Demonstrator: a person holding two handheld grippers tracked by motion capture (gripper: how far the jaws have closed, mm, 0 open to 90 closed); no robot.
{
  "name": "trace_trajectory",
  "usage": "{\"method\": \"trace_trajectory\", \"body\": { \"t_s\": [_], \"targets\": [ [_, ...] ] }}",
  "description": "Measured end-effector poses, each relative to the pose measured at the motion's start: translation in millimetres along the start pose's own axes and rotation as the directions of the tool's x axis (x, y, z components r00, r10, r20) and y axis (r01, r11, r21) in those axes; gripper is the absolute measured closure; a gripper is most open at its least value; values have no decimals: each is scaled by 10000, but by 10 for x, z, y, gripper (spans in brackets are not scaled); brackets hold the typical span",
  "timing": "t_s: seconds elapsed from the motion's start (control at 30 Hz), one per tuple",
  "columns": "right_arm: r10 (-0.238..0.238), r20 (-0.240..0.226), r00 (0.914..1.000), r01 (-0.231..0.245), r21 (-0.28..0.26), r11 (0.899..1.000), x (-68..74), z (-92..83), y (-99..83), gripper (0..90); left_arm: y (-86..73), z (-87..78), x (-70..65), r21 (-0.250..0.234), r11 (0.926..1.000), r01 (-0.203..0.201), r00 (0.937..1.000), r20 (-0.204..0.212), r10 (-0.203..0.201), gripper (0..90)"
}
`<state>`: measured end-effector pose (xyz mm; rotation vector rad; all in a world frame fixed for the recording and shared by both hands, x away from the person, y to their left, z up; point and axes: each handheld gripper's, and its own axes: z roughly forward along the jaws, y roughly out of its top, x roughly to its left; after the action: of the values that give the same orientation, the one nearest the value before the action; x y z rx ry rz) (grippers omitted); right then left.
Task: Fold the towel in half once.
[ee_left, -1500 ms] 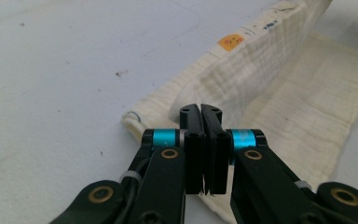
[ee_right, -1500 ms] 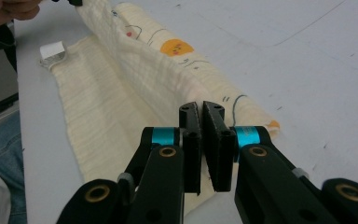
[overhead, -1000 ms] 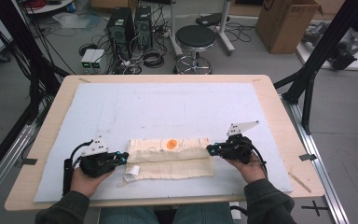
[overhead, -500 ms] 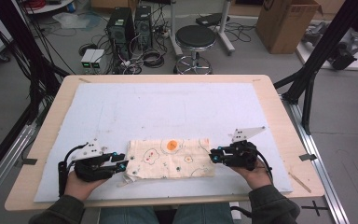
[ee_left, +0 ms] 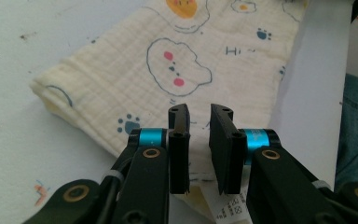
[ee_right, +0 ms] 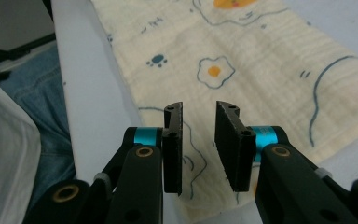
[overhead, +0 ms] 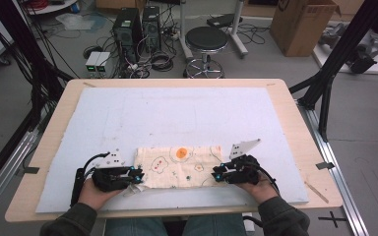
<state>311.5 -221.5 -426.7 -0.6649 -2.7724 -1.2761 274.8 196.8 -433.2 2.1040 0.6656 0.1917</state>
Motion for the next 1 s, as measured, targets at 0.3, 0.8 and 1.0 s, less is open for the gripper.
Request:
{"method": "trace_trajectory", "body": {
  "t_s": [0.3,0.8,1.0],
  "targets": [
    [-69,163,9998,63,373,9993,12,-2,-102,750,-88,2,7,264,9996,-55,9999,-154,59,742],
    [-168,244,9996,154,553,9984,60,-27,-186,754,-119,6,-27,461,9984,-341,9987,-365,358,716],
    [-206,224,9995,200,267,9994,49,-54,-132,711,-29,-49,2,-49,10000,25,9998,-197,-26,665]
  ]
}}
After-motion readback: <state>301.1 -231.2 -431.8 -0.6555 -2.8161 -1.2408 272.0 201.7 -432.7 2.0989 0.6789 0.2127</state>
